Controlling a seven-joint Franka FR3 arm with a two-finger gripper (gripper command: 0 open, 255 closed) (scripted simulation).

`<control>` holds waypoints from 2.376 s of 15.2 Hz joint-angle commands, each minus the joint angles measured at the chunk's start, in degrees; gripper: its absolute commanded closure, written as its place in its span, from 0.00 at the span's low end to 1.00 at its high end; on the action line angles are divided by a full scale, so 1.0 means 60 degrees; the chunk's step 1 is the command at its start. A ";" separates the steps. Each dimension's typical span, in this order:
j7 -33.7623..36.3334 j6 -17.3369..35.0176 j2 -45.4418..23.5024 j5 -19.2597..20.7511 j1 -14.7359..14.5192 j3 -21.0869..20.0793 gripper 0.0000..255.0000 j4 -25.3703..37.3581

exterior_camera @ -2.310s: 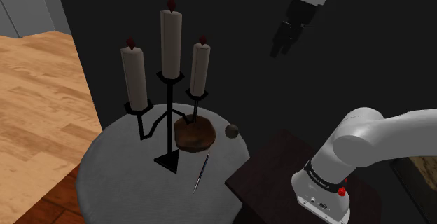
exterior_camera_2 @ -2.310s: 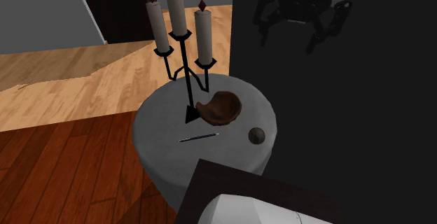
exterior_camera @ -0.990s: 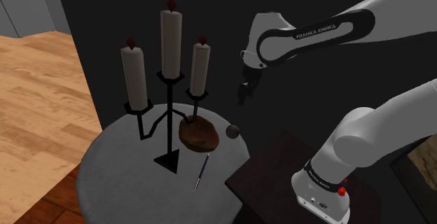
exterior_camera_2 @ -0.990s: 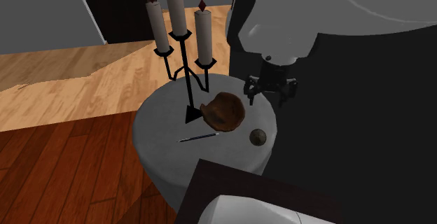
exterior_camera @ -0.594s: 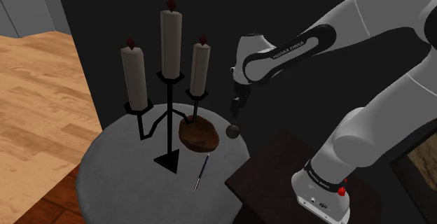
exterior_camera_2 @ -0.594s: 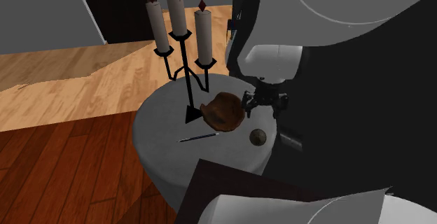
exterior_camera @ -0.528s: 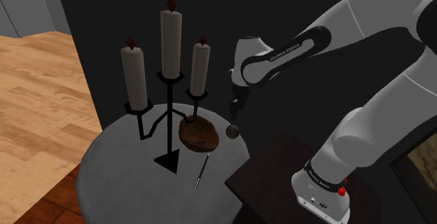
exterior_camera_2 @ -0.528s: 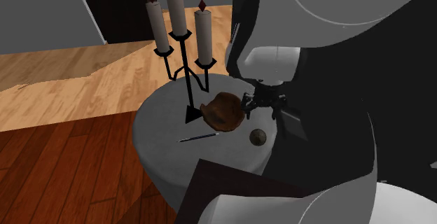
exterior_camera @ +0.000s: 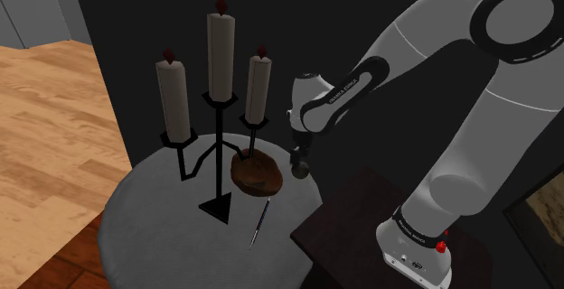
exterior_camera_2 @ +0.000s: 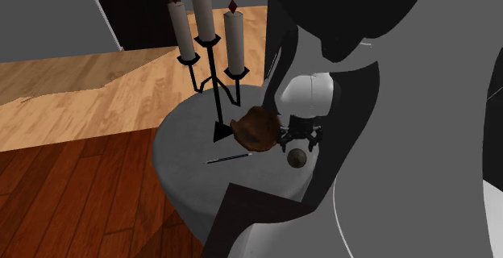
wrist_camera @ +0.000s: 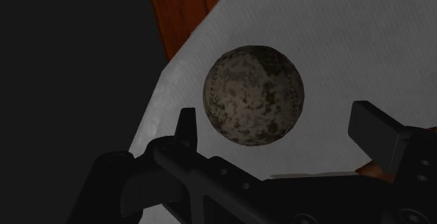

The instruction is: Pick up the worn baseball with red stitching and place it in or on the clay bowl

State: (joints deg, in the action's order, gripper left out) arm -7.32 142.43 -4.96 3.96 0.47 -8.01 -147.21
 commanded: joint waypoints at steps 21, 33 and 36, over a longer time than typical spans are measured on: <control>0.0178 0.0856 -0.0699 0.0276 -0.0003 0.0089 1.00 -0.0172; -0.0217 -0.0691 0.0848 -0.0232 0.0020 -0.0029 1.00 -0.0143; -0.0299 -0.1127 0.1232 -0.0332 0.0011 -0.0034 1.00 -0.0086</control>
State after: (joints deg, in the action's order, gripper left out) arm -8.94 136.85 1.37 2.27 0.60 -8.17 -147.83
